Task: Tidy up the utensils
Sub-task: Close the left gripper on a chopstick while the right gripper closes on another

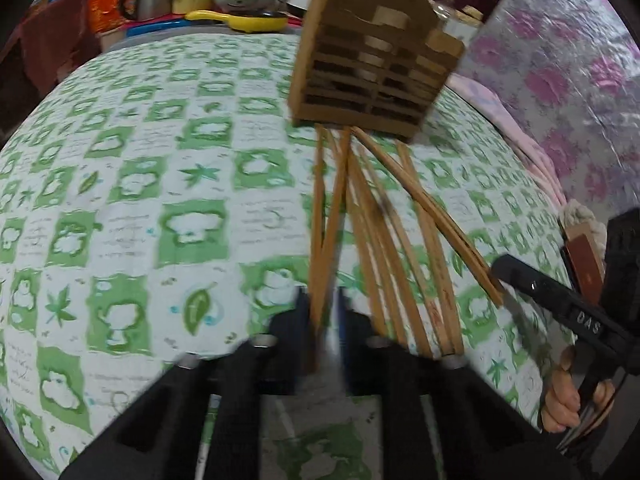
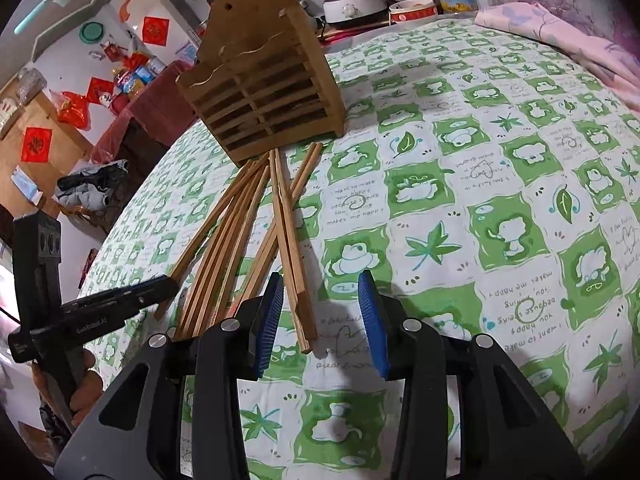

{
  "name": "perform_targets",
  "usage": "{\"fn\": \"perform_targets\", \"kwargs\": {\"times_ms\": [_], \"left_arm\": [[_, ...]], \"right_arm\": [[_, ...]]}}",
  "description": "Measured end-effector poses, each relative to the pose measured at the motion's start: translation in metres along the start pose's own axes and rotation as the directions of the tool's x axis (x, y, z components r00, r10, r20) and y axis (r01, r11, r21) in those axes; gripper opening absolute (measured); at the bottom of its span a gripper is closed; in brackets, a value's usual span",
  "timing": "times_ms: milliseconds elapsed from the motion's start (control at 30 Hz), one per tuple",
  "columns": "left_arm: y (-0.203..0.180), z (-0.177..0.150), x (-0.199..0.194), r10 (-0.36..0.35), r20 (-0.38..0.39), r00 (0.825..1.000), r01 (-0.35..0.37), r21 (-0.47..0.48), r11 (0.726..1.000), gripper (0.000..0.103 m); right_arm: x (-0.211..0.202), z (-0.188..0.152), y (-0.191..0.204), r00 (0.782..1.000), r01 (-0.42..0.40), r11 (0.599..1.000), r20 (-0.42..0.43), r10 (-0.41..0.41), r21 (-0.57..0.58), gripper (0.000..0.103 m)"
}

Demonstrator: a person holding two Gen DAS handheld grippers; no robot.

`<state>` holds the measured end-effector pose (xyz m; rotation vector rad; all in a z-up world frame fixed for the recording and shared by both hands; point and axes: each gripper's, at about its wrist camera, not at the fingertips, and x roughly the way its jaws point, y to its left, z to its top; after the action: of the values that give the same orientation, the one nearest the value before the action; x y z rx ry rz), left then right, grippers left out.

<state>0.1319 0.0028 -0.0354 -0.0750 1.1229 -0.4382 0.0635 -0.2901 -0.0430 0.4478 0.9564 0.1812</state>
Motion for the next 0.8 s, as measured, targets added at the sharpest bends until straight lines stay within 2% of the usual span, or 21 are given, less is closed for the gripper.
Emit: {"fn": "perform_targets", "kwargs": {"times_ms": [100, 367, 533, 700, 800], "left_arm": [[-0.001, 0.000, -0.004, 0.005, 0.021, 1.000, -0.005, 0.001, 1.000, 0.008], [0.012, -0.002, -0.027, -0.002, 0.112, 0.994, 0.010, -0.069, 0.998, 0.007], [0.018, -0.014, -0.028, 0.017, 0.089, 0.996, -0.008, -0.094, 0.996, 0.007], [0.024, -0.018, -0.025, 0.022, 0.070, 0.997, -0.015, -0.113, 0.994, 0.007], [0.022, -0.019, -0.024, 0.032, 0.067, 0.997, -0.025, -0.103, 0.994, 0.007]], "right_arm": [[0.000, 0.000, -0.001, 1.000, -0.002, 1.000, 0.002, 0.002, 0.004, 0.041], [-0.002, -0.001, 0.002, 1.000, -0.011, 1.000, 0.005, 0.011, -0.005, 0.041], [-0.007, -0.007, 0.005, 0.999, -0.035, 0.999, 0.005, 0.036, -0.018, 0.041], [-0.011, -0.013, 0.013, 1.000, -0.024, 0.998, 0.013, 0.025, -0.060, 0.035], [-0.009, -0.012, 0.007, 0.998, -0.062, 0.998, -0.009, 0.061, -0.034, 0.024]]}}
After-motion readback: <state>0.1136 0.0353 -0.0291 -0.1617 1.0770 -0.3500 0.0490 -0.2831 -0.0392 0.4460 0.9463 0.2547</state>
